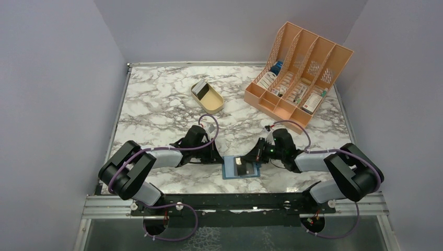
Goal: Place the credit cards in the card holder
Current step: Insert the credit card into the card holder.
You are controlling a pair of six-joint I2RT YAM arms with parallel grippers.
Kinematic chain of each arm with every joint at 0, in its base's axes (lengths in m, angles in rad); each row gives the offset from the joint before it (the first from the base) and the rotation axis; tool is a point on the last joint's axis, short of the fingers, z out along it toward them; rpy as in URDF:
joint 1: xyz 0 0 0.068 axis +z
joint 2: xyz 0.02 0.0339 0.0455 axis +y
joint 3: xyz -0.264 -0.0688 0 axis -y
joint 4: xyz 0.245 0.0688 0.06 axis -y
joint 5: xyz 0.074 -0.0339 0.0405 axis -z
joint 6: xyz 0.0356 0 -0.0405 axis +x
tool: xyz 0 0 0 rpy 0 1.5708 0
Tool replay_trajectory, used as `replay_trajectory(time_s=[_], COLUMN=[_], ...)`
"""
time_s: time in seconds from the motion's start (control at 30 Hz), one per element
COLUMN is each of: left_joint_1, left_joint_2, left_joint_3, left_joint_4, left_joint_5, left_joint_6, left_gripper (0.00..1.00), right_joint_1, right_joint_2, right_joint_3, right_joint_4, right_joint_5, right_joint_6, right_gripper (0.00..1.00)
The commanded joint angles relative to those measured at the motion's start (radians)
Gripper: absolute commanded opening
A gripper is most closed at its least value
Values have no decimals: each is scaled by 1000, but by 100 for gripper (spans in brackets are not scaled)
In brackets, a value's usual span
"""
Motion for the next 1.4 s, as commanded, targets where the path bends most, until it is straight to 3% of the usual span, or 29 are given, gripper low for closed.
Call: replay_trajectory(time_s=[0.0, 0.8, 0.9, 1.13, 1.37], left_joint_1=[-11, -22, -21, -21, -22], left_joint_2=[8, -12, -12, -18, -27], left_joint_3=[-29, -60, -61, -64, -72], left_joint_4=[-63, -24, -24, -23, -18], left_joint_5=[-62, -48, -49, -49, -49], left_joint_6=[12, -26, -26, -27, -35], left_gripper=[4, 5, 5, 5, 5], right_joint_1=[-3, 54, 59, 60, 93], right_joint_2=[29, 86, 79, -67, -140], right_joint_3=[4, 41, 57, 114, 111], right_joint_4=[42, 67, 23, -255, -367], right_joint_5=[-18, 16, 34, 174, 176], right_joint_6=[1, 44, 35, -45, -56], right_gripper=[1, 2, 12, 36, 43])
